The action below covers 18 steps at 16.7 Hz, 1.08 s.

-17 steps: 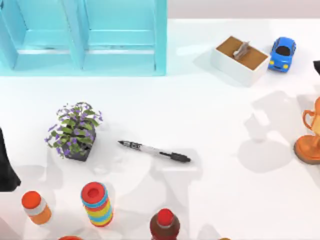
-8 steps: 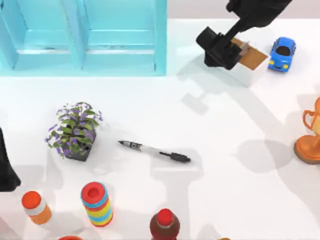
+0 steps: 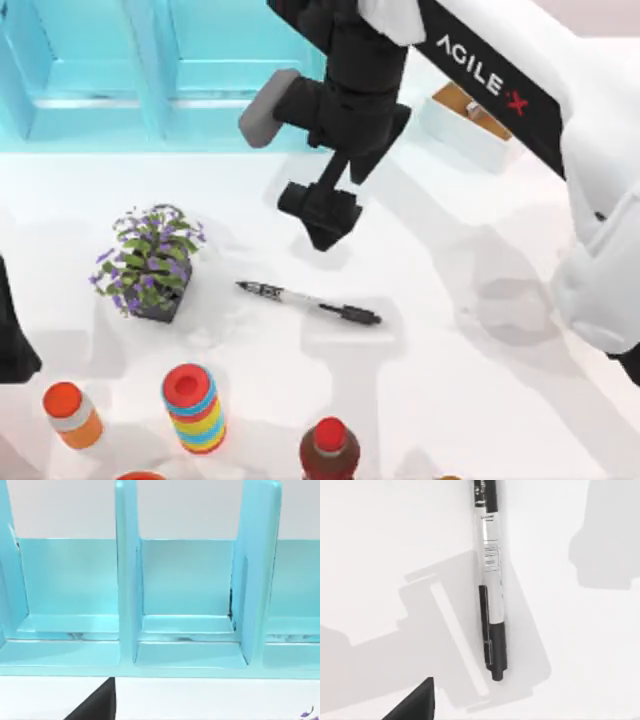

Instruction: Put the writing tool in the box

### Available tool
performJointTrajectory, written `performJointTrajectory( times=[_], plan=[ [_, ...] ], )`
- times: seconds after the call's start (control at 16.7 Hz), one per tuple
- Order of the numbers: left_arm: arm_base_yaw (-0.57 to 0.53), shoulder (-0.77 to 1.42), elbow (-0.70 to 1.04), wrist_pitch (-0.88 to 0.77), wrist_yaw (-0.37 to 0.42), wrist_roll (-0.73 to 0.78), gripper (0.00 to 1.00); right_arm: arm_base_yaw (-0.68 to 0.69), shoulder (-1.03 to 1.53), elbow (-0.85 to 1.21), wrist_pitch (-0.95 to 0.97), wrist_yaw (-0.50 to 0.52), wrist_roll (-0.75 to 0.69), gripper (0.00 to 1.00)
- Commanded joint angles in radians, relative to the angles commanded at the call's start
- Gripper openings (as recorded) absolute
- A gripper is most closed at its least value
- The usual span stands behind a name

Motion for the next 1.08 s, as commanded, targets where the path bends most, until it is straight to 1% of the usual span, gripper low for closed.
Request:
performJointTrajectory(
  times=[0.24, 0.66, 0.78, 0.9, 1.08],
  plan=[
    [0.0, 0.0, 0.0, 0.0, 0.0, 0.0, 1.0, 0.038, 0.152, 0.161, -0.098, -0.007, -0.03, 1.0],
    [0.0, 0.0, 0.0, 0.0, 0.0, 0.0, 1.0, 0.037, 0.173, 0.179, -0.107, -0.007, -0.033, 1.0],
    [0.0, 0.0, 0.0, 0.0, 0.0, 0.0, 1.0, 0.041, 0.202, 0.215, -0.114, -0.007, -0.033, 1.0],
    [0.0, 0.0, 0.0, 0.0, 0.0, 0.0, 1.0, 0.045, 0.263, 0.293, -0.133, -0.007, -0.031, 1.0],
    [0.0, 0.0, 0.0, 0.0, 0.0, 0.0, 1.0, 0.052, 0.4, 0.487, -0.187, -0.005, -0.023, 1.0]
  ],
)
